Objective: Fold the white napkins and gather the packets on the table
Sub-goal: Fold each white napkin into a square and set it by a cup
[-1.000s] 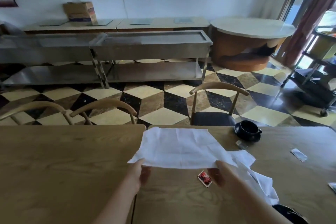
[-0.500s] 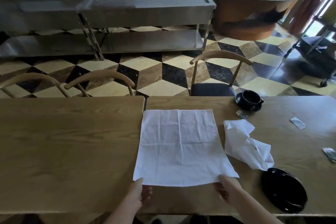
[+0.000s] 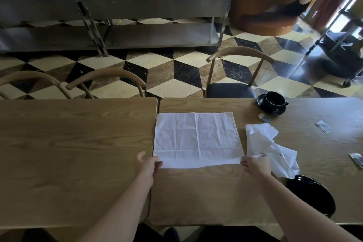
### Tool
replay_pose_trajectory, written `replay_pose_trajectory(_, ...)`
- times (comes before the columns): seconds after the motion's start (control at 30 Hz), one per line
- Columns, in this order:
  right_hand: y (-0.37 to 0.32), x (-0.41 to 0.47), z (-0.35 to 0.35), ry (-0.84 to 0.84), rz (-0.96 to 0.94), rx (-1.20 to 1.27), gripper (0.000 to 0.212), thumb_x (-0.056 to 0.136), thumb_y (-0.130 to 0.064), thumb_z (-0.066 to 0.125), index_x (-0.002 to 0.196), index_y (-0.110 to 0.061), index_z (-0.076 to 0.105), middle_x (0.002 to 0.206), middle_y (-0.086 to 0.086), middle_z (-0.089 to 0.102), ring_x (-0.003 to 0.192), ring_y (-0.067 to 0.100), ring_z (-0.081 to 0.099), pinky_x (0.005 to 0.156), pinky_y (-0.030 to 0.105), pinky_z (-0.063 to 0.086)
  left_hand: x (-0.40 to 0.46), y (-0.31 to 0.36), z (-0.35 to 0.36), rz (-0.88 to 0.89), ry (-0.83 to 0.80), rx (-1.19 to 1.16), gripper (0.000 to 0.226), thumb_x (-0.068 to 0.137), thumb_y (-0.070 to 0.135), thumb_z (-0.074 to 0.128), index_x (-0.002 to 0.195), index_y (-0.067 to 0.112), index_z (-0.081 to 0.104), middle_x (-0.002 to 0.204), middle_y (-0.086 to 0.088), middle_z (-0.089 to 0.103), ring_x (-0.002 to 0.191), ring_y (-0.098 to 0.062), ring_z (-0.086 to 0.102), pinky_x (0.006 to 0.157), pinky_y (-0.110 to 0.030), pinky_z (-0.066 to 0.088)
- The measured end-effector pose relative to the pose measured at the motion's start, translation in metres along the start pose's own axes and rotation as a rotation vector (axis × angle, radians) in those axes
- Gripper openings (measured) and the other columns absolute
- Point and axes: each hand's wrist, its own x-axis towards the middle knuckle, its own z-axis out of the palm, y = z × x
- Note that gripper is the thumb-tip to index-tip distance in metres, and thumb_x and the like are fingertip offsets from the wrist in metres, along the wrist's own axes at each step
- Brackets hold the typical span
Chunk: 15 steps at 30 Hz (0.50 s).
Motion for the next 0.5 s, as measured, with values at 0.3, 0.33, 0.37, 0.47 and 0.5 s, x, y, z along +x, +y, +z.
replay_pose_trajectory(0.3,-0.053,0.082,0.027,-0.101,-0.076,-0.038,0.021,0.087,-0.019,0.078,0.103,-0.006,0.071,0.087,0.01,0.076,0.079,0.016,0.075,0.075,0.028,0.061,0.062,0.052,0.042,0.003,-0.042,-0.095,0.015,0.094,0.014,0.062,0.089,0.0,0.062,0.079,-0.019,0.072,0.066,-0.023,0.072,0.052,-0.024,0.059)
replay_pose_trajectory(0.33,-0.059,0.093,0.032,-0.106,-0.081,-0.044,0.017,0.09,-0.02,0.074,0.101,-0.007,0.071,0.086,0.009,0.076,0.079,0.016,0.075,0.079,0.029,0.061,0.07,0.061,0.05,-0.019,-0.03,-0.124,0.021,0.097,0.019,0.055,0.086,0.002,0.061,0.078,-0.019,0.071,0.068,-0.023,0.071,0.051,-0.024,0.058)
replay_pose_trajectory(0.37,-0.065,0.103,0.037,-0.114,-0.081,-0.055,0.014,0.092,-0.02,0.069,0.099,-0.007,0.07,0.086,0.01,0.077,0.08,0.017,0.076,0.083,0.032,0.061,0.079,0.069,0.059,-0.035,-0.033,-0.131,0.026,0.099,0.02,0.047,0.083,0.003,0.06,0.078,-0.019,0.071,0.068,-0.023,0.07,0.05,-0.024,0.057)
replay_pose_trajectory(0.47,-0.084,0.13,0.05,-0.186,-0.096,-0.155,0.01,0.09,-0.01,0.062,0.088,-0.006,0.07,0.088,0.014,0.077,0.083,0.022,0.075,0.091,0.04,0.059,0.106,0.088,0.083,-0.023,-0.054,-0.076,0.02,0.095,0.012,0.044,0.086,0.003,0.061,0.07,-0.014,0.073,0.061,-0.018,0.071,0.048,-0.021,0.056)
replay_pose_trajectory(0.5,-0.091,0.138,0.054,-0.213,-0.119,-0.226,0.008,0.089,-0.007,0.063,0.088,-0.005,0.071,0.088,0.014,0.077,0.082,0.022,0.074,0.089,0.039,0.06,0.117,0.093,0.09,0.005,-0.044,-0.036,0.014,0.092,0.006,0.049,0.09,0.002,0.062,0.068,-0.013,0.073,0.059,-0.016,0.072,0.049,-0.02,0.056)
